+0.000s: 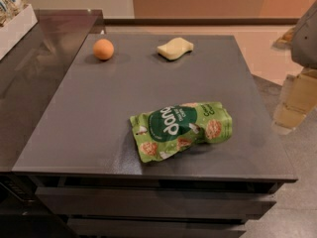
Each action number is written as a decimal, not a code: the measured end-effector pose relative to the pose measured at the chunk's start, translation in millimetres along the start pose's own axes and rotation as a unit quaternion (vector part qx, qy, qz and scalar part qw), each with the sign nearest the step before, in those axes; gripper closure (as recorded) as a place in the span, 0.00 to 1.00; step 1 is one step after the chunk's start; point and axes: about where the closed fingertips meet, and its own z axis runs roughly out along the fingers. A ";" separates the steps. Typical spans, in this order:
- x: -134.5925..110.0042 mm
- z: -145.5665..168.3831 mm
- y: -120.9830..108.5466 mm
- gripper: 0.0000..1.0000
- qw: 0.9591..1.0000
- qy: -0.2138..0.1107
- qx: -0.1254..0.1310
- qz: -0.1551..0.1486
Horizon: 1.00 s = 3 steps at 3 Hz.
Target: Move sponge near green rice chip bag
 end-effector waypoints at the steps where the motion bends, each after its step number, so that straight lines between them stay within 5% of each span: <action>1: 0.0 0.0 0.0 0.00 1.000 0.000 0.000 0.000; 2: -0.3 0.2 -0.2 0.00 1.000 0.000 0.000 0.000; 3: -35.0 24.9 -20.8 0.00 0.999 -0.042 0.002 0.026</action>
Offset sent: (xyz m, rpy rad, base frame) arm 0.0924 0.0804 -0.0313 0.2504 -0.0403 -0.0823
